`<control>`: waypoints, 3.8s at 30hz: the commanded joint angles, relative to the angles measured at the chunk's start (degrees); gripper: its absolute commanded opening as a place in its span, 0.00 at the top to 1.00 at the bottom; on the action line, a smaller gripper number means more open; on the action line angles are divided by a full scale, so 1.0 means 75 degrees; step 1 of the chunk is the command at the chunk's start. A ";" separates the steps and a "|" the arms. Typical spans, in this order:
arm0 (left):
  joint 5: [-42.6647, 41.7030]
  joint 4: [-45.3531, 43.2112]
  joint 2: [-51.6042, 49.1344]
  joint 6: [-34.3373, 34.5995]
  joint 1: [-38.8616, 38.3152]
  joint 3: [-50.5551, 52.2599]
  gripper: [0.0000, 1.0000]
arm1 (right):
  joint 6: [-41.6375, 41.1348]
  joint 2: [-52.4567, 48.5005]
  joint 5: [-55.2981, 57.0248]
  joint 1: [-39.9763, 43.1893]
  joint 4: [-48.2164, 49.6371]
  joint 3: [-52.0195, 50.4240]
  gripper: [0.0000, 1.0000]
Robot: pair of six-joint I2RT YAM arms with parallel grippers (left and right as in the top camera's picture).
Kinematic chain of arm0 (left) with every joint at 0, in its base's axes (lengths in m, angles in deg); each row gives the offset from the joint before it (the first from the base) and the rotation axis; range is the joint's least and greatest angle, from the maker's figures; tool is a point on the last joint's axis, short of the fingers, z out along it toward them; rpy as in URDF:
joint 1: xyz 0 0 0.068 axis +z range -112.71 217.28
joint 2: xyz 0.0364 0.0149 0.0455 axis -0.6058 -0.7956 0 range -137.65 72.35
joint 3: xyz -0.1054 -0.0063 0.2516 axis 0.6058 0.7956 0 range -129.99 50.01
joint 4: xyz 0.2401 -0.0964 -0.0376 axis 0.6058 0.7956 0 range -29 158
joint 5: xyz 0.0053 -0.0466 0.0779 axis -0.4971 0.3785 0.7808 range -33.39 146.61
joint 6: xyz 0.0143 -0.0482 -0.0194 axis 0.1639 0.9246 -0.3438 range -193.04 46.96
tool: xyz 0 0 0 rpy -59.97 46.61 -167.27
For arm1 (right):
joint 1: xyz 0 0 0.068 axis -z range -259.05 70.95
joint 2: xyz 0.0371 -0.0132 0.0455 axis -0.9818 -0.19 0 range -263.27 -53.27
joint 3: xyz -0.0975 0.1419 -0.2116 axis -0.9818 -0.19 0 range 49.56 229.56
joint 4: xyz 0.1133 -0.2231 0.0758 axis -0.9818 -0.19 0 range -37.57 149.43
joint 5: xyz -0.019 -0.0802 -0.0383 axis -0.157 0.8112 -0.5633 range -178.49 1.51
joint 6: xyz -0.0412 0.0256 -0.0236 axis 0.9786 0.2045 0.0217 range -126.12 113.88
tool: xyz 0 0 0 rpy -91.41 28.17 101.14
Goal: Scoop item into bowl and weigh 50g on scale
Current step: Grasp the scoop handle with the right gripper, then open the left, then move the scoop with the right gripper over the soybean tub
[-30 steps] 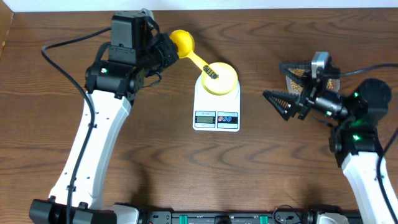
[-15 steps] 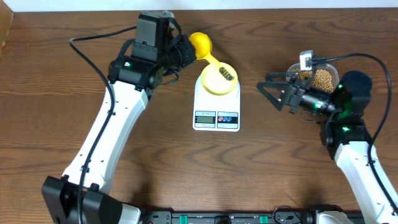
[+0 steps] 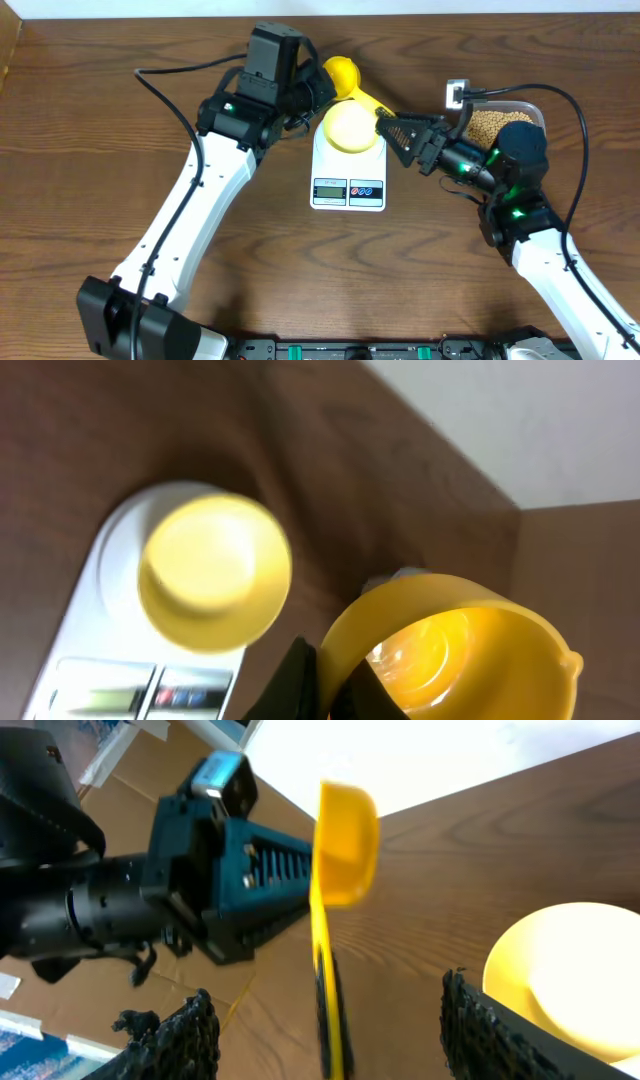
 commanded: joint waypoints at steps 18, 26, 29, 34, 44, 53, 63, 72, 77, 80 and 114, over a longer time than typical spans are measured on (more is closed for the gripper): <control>0.0017 0.0618 -0.0082 0.0259 -0.0656 0.0047 0.92 | -0.0105 0.0006 0.0431 -0.0082 -0.0254 0.0108 0.54; 0.0017 0.0606 -0.0082 0.0262 -0.0656 0.0047 0.92 | -0.0166 0.0006 0.0434 -0.0082 -0.0256 0.0108 0.59; 0.0017 0.0542 -0.0082 0.0262 -0.0656 0.0047 0.92 | -0.0172 0.0006 0.0440 -0.0082 -0.0277 0.0108 0.62; 0.0017 0.0338 -0.0082 0.0265 -0.0670 0.0047 0.92 | -0.0335 0.0006 0.0460 -0.0082 -0.0283 0.0108 0.63; 0.0017 0.0323 -0.0082 0.0259 -0.0694 0.0047 0.92 | -0.0335 0.0006 0.0495 -0.0082 -0.0338 0.0108 0.90; 0.0020 0.0321 -0.0082 0.0259 -0.0691 0.0047 0.58 | -0.0393 0.0006 0.0638 -0.0079 -0.0498 0.0108 0.99; 0.0017 -0.0192 -0.0061 -0.0609 -0.0627 0.0044 0.44 | -0.0297 0.0006 0.1148 -0.0050 -0.1212 0.0108 0.99; 0.0015 -0.0379 0.0160 -0.2806 0.0093 0.0044 0.41 | 0.1157 0.0006 0.1527 0.0303 -0.2769 0.0525 0.98; 0.0009 -0.0131 0.0251 -0.3363 0.0589 -0.0076 0.41 | 0.2299 0.0006 0.1880 0.0615 -0.4491 0.1649 0.99; -0.0187 0.0303 0.0251 -0.3564 0.0854 -0.0326 0.37 | 0.2914 0.0003 0.2154 0.0886 -0.5534 0.2518 0.99; 0.1489 0.2801 -0.0198 -0.3768 -0.1749 0.0356 0.92 | 0.5278 -0.0938 0.3214 0.2250 -0.8335 0.4651 0.99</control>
